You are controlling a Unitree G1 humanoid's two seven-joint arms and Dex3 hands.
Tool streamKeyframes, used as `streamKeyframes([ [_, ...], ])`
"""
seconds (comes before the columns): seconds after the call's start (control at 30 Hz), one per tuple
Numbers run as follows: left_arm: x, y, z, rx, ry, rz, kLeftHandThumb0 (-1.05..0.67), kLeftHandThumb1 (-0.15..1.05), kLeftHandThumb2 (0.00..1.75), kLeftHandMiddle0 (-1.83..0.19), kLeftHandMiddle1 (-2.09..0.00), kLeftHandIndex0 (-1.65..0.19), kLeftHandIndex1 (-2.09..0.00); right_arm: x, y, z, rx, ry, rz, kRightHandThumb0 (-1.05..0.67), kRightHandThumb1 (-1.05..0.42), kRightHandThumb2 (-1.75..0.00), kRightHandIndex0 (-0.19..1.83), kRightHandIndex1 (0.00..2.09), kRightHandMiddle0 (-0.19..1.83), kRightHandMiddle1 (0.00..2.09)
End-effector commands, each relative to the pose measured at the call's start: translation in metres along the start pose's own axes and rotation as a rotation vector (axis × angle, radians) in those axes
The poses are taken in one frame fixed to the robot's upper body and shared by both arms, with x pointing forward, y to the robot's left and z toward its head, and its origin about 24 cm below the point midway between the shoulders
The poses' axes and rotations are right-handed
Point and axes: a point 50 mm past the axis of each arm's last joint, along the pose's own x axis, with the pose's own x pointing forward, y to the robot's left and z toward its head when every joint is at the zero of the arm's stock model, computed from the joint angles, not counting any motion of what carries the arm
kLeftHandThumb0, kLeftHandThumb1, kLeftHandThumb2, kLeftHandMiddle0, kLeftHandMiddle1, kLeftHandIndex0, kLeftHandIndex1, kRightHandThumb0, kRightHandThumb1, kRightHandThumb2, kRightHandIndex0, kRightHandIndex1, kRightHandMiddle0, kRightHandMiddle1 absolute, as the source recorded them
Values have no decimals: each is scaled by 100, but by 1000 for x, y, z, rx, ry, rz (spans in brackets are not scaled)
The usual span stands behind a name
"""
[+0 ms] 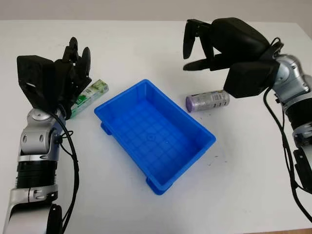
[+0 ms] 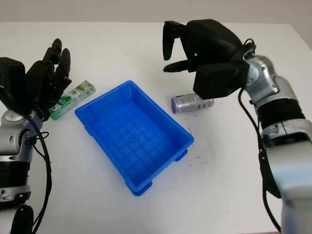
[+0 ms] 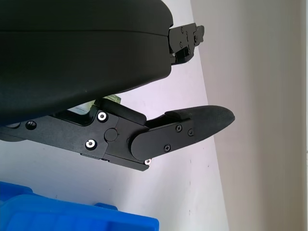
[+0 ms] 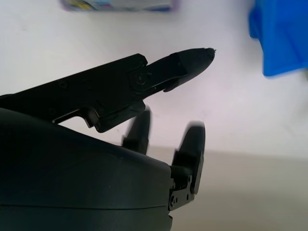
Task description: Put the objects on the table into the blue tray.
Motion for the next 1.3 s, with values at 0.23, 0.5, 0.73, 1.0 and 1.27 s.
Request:
streamKeyframes([
  [0.23,1,0,4,-4,-11,0,-67,105,65,19,0,19,0,-26,-8,11,-103,45,176,-92,-91,-5,-19,0,-19,0],
  [0.5,2,0,5,-6,-22,-13,-68,105,65,19,0,19,0,-24,23,9,-134,90,273,-93,-90,-5,-19,0,-19,0],
  [0.73,2,1,6,-4,-21,-15,-68,105,65,19,0,19,0,-17,48,7,-175,112,257,-85,-88,-5,-16,3,-14,4],
  [1.0,1,1,4,20,-11,-17,-69,105,65,19,0,19,0,-9,84,-5,-232,101,74,-56,-82,-5,27,69,36,12],
  [1.27,1,0,4,11,-12,-28,-68,105,64,19,0,19,0,-3,103,-21,-362,82,24,-55,-90,-6,34,209,33,177],
])
